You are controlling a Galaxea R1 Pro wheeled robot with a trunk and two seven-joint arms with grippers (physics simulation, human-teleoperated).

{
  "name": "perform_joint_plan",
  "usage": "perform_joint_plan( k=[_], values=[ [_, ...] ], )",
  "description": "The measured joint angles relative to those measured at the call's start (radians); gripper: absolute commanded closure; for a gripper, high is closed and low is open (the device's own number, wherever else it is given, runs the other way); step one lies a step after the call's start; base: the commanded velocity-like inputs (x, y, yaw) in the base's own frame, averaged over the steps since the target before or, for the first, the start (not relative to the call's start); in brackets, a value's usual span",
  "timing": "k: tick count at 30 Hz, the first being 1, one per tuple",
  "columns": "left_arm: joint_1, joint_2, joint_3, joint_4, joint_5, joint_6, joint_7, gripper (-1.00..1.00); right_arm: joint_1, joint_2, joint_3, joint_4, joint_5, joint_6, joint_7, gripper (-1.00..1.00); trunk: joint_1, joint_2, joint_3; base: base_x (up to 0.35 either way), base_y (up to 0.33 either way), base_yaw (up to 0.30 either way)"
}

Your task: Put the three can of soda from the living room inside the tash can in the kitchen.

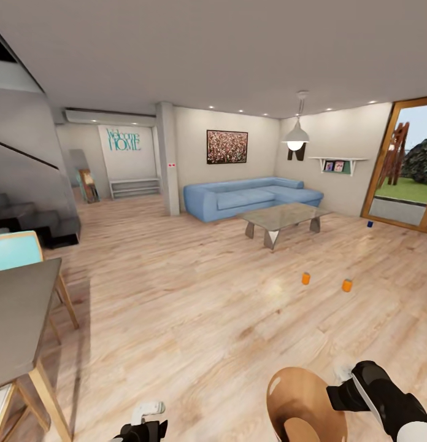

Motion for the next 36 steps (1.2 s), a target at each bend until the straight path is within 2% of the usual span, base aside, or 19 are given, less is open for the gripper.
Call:
perform_joint_plan(
  k=[36],
  values=[
    [0.000,-0.003,0.000,0.021,0.000,-0.010,0.000,-1.00,0.000,0.000,0.000,0.000,0.000,0.000,-0.004,1.00,0.000,0.000,0.000,0.347,0.017,0.000]
  ],
)
